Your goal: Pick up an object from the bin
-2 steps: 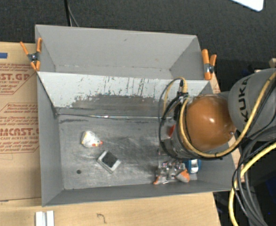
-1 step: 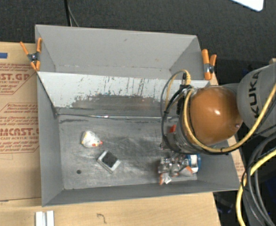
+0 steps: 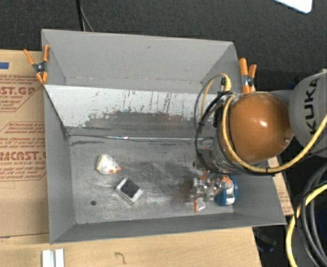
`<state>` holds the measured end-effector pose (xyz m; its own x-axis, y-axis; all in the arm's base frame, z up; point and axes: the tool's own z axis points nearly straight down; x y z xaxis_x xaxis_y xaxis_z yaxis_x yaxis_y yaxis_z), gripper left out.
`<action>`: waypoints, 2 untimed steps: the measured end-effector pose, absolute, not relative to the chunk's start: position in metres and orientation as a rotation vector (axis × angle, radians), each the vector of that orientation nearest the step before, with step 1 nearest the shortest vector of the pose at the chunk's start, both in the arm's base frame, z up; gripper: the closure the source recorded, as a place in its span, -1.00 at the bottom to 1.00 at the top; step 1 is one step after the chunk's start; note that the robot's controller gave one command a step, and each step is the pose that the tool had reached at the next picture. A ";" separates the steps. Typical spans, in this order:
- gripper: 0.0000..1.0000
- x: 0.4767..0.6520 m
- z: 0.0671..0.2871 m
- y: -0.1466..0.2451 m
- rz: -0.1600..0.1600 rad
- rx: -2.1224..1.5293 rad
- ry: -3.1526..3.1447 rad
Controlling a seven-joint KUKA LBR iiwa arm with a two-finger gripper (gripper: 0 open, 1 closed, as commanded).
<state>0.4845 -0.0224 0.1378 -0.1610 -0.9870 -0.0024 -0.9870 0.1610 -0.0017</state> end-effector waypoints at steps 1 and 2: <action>1.00 0.488 0.090 -0.050 -0.002 -2.116 2.315; 1.00 0.487 0.264 -0.083 0.009 -2.188 2.253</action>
Offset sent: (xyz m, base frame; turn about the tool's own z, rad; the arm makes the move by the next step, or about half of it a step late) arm 0.0029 -0.0711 0.1830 -0.1446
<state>0.4873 -0.0834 0.2639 -0.0290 -0.9996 -0.0047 -0.9996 0.0290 0.0034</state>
